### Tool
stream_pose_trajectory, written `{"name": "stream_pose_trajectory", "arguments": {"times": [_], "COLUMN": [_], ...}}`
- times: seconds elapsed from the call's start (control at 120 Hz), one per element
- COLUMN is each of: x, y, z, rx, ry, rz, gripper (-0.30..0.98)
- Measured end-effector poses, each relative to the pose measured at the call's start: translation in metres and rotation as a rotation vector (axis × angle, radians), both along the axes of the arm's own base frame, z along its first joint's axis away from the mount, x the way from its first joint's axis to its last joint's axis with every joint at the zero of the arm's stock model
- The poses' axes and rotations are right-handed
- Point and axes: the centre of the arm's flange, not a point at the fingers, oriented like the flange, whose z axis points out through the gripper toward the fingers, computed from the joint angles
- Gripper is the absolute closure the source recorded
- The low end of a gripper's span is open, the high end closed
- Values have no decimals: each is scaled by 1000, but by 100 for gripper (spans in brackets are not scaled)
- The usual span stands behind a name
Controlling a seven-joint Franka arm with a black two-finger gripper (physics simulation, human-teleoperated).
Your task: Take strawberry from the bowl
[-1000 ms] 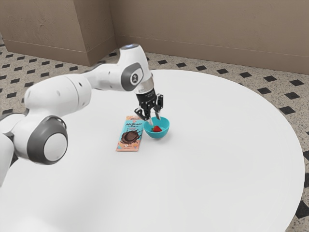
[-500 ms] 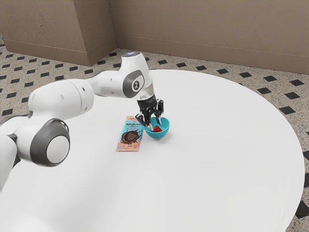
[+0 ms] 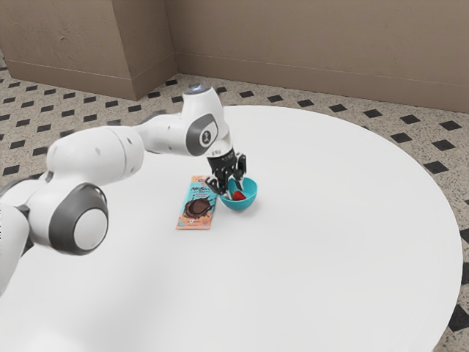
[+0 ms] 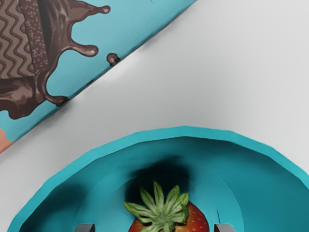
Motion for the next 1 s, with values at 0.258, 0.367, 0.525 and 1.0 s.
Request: {"name": "stream_pose_trajectory", "arguments": {"times": [0.258,0.367,0.525,1.0], "x": [3,4,5,4], "y": [4,4,3,6], "z": [-9,-13,-15,-12], "rx": [-5,-12,-21,-9], "ry": [-24,-30,-36,-28], "rz": [15,22,29,29], "gripper": [36,26,28,53]}}
